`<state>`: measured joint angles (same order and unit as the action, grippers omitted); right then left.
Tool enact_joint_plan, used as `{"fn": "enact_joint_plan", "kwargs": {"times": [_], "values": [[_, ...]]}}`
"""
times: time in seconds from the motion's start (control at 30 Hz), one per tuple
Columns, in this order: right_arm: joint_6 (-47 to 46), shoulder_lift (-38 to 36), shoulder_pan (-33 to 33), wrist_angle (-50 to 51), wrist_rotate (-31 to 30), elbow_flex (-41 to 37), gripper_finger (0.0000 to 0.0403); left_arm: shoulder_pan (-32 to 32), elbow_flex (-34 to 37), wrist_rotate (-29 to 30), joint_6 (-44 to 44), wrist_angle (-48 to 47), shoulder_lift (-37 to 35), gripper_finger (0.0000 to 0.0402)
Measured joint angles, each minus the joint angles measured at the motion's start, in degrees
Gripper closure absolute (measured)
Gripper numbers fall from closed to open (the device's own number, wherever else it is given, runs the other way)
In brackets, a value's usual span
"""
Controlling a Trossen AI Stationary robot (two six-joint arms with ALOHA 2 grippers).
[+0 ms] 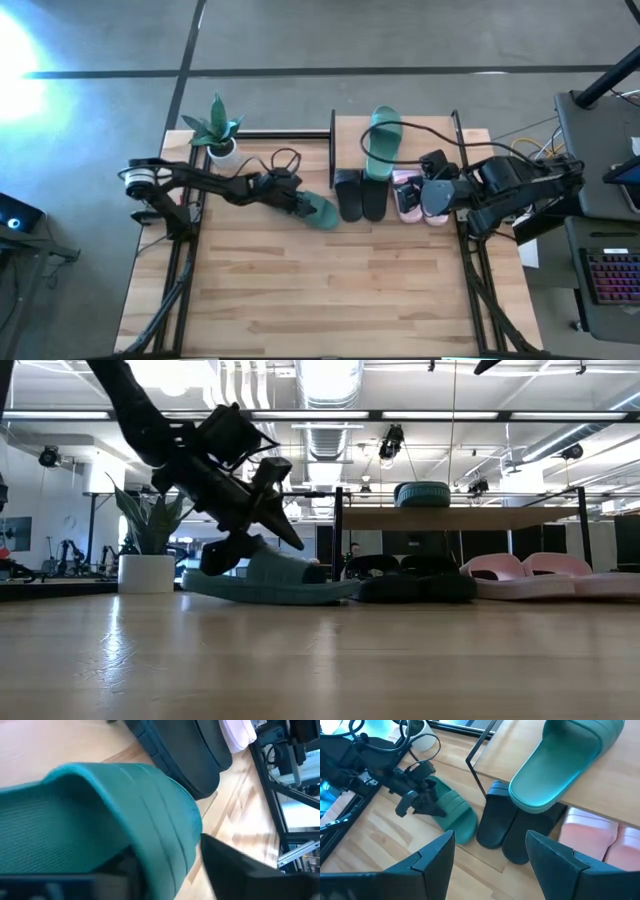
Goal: Pick and place slides into the shelf
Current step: Put the green slide on the shelf
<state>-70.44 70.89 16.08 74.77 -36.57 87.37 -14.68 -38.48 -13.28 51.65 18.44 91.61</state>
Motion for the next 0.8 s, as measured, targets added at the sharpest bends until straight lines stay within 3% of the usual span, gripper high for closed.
{"fn": "enact_joint_plan", "kwargs": {"times": [0.13, 0.23, 0.3, 0.43, 0.53, 0.6, 0.63, 0.7, 0.8], "values": [[-1.5, 0.1, 0.0, 0.1, 0.6, -0.1, 0.0168, 0.0, 0.3, -0.1, 0.0, -2.4, -1.3, 0.0369], [-2.5, 0.2, 0.0, 0.1, 0.8, -0.2, 0.0172, 0.2, 1.7, 2.5, 1.8, -9.9, -5.8, 0.0389], [-3.3, 0.4, 0.0, 0.0, 0.8, -0.5, 0.0175, 1.6, 3.2, 7.9, 6.9, -15.4, -10.5, 0.0394], [-6.1, 0.5, 0.0, -0.2, 0.3, -1.8, 0.0179, 9.9, 7.3, 27.6, 30.0, -16.4, -22.2, 0.0399], [-9.3, 0.5, 0.0, -0.3, -1.5, -3.6, 0.0179, 19.9, 9.6, 52.2, 50.2, -15.7, -28.9, 0.0399], [-10.5, 0.5, 0.0, -0.3, -2.3, -4.7, 0.0179, 26.6, 10.2, 70.7, 58.4, -17.5, -29.8, 0.0399], [-10.8, 0.5, 0.0, -0.7, -2.9, -5.2, 0.0179, 28.6, 10.4, 76.9, 62.4, -19.7, -29.6, 0.0400], [-11.0, 0.7, 0.0, -2.2, -4.0, -6.3, 0.0179, 30.2, 10.2, 82.9, 72.3, -22.6, -26.7, 0.0400], [-9.8, 0.9, 0.0, -6.9, -4.4, -8.1, 0.0179, 29.3, 8.0, 79.1, 77.0, -22.8, -19.5, 0.0400]]}}
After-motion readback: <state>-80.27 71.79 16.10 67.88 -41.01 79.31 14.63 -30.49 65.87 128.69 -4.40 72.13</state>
